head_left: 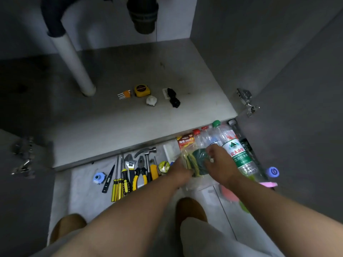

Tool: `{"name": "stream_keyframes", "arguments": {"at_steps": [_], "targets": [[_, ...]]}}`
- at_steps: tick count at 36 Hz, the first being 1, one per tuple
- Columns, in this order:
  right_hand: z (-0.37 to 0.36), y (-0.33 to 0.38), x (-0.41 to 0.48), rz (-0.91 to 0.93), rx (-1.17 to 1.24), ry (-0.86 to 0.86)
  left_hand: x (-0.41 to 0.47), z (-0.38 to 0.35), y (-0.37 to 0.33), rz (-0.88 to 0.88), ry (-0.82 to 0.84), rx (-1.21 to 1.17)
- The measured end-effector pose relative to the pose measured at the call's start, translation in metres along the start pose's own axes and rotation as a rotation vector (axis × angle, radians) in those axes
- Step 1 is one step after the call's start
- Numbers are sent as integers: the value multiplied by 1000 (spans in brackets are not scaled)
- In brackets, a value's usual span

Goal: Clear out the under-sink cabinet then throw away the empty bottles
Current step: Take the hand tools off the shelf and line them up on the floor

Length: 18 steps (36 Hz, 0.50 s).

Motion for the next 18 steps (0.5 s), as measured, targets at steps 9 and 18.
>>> {"name": "stream_keyframes", "arguments": {"at_steps": [9, 18], "targets": [[5, 65, 23, 93, -227, 520, -34, 99, -37, -50, -57, 363], [6, 142, 108, 186, -294, 394, -19, 198, -55, -112, -180, 655]]}}
Point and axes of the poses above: each hand's wrist, its own x-axis towards the middle knuckle, its own z-axis out of the back of the hand, y = z × x, the point moved 7 cm from there along x, towards the middle knuckle, and after that the axes turned 3 degrees about y, right-handed, at the moved point
